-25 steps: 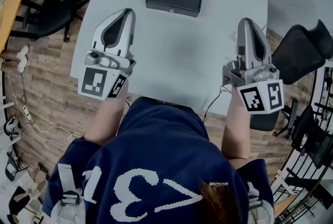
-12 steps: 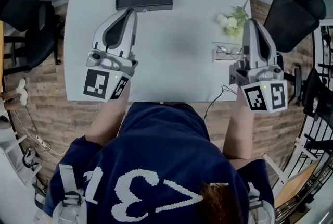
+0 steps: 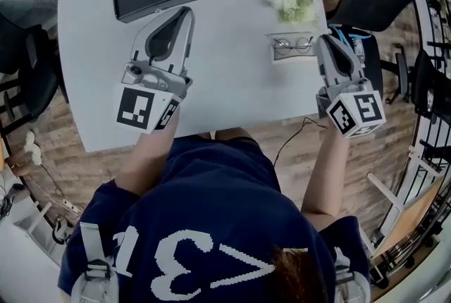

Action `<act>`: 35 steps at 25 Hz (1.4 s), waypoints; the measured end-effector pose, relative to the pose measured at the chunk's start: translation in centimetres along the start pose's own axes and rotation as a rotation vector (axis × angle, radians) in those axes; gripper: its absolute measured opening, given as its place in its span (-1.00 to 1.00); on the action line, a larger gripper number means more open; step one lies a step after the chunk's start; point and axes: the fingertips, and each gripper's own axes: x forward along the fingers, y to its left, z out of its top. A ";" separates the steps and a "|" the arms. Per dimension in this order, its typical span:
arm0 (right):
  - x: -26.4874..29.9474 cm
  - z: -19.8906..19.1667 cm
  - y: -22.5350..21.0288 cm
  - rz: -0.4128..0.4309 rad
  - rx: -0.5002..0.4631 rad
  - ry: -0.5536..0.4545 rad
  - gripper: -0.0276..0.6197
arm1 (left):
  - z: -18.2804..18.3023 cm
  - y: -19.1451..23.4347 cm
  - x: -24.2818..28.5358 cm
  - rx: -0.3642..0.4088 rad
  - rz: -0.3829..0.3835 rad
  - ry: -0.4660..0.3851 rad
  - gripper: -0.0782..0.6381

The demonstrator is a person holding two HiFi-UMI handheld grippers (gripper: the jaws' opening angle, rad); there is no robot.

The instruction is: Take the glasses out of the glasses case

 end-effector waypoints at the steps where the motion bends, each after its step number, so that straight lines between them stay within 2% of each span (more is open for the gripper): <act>1: 0.3 -1.8 -0.4 0.004 -0.019 0.058 -0.82 | -0.5 -0.2 0.3 -0.005 -0.007 0.007 -0.73; 4: 1.6 -7.1 -1.5 0.024 -0.073 0.212 -0.82 | -1.8 -0.8 1.2 -0.019 -0.025 0.032 -0.73; 6: 2.6 -10.2 -1.8 0.045 -0.147 0.316 -0.82 | -2.7 -1.0 1.6 -0.026 -0.034 0.049 -0.73; 7: 3.1 -11.8 -1.8 0.060 -0.200 0.376 -0.76 | -3.0 -1.1 1.7 -0.030 -0.037 0.058 -0.73; 8: 3.7 -13.3 -1.7 0.078 -0.266 0.441 -0.57 | -3.4 -1.1 1.8 -0.033 -0.039 0.066 -0.73; 9: 4.2 -14.7 -1.5 0.096 -0.342 0.508 -0.50 | -3.7 -1.2 1.8 -0.036 -0.040 0.075 -0.73; 13: 5.6 -19.2 -1.8 0.157 -0.630 0.716 -0.48 | -4.8 -1.2 1.7 -0.043 -0.036 0.104 -0.73; 16: 6.2 -21.1 -2.3 0.187 -0.782 0.823 -0.45 | -5.4 -1.0 1.4 -0.043 -0.034 0.118 -0.73; 18: 6.7 -21.8 -2.6 0.210 -0.843 0.873 -0.47 | -5.7 -0.9 1.4 -0.044 -0.028 0.125 -0.73; 22: 7.4 -22.8 -2.4 0.276 -0.830 0.934 -0.63 | -5.7 -0.6 1.2 -0.042 -0.013 0.123 -0.73; 25: 7.5 -22.7 -1.8 0.303 -0.824 0.931 -0.76 | -5.1 -0.4 0.9 -0.034 -0.003 0.112 -0.73; 30: 6.3 -20.9 -0.6 0.294 -0.774 0.819 -0.83 | -4.4 -0.1 0.6 -0.025 0.011 0.098 -0.73; 35: 4.2 -17.7 -0.4 0.212 -0.687 0.681 -0.83 | -3.4 -0.4 0.8 -0.016 0.004 0.074 -0.73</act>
